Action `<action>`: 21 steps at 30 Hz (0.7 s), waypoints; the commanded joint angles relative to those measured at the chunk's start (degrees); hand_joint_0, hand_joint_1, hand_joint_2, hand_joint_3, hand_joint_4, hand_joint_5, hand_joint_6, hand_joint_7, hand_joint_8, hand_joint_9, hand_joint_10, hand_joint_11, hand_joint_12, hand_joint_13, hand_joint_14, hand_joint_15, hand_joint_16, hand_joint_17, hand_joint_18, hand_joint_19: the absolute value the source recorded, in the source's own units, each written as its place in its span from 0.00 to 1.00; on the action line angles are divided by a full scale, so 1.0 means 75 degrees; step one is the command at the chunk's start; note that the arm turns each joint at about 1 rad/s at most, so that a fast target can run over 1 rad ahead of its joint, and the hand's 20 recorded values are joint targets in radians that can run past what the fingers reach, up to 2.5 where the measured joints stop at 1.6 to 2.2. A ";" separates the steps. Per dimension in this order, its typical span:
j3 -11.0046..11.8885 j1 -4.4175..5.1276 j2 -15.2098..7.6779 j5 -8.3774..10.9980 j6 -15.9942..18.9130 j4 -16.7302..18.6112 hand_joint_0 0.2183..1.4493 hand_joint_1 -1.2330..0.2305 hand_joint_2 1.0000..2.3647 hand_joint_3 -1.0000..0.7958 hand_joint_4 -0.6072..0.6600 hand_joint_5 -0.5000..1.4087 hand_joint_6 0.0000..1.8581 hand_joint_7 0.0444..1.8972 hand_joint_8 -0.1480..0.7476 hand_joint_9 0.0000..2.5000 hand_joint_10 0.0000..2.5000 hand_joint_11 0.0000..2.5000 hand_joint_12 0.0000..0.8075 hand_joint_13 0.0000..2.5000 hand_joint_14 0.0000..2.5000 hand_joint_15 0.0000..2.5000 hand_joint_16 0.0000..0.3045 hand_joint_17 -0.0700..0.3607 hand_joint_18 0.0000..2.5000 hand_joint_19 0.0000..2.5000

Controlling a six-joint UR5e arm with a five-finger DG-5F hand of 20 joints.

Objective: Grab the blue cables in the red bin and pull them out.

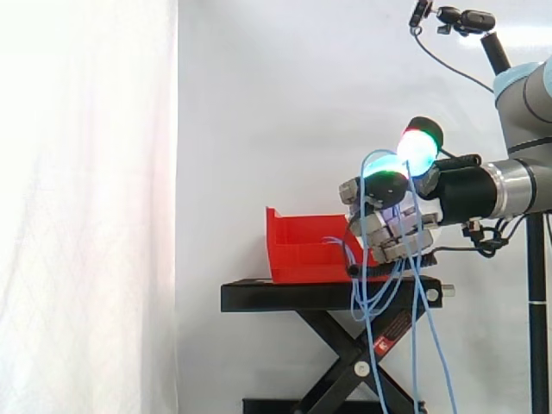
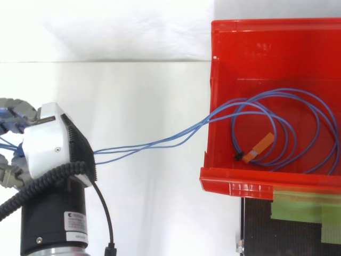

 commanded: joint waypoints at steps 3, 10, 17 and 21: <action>0.0001 -0.0007 0.0000 -0.0023 -0.0481 0.0123 0.56 0.17 0.00 0.00 0.54 0.63 0.43 0.31 0.45 0.46 0.01 0.37 0.35 0.53 0.74 0.51 0.12 0.35 0.59 0.76; 0.0001 -0.0007 0.0000 -0.0023 -0.0575 0.0240 0.54 0.16 0.00 0.00 0.54 0.62 0.43 0.30 0.45 0.46 0.01 0.37 0.35 0.53 0.74 0.50 0.12 0.35 0.59 0.76; 0.0001 -0.0030 0.0000 -0.0023 -0.0575 0.0205 0.54 0.16 0.00 0.00 0.54 0.62 0.43 0.30 0.45 0.46 0.01 0.36 0.35 0.53 0.73 0.50 0.12 0.35 0.59 0.76; 0.0001 -0.0042 0.0000 -0.0023 -0.0563 0.0193 0.52 0.19 0.00 0.00 0.53 0.62 0.43 0.30 0.46 0.46 0.01 0.36 0.35 0.53 0.73 0.50 0.12 0.35 0.59 0.76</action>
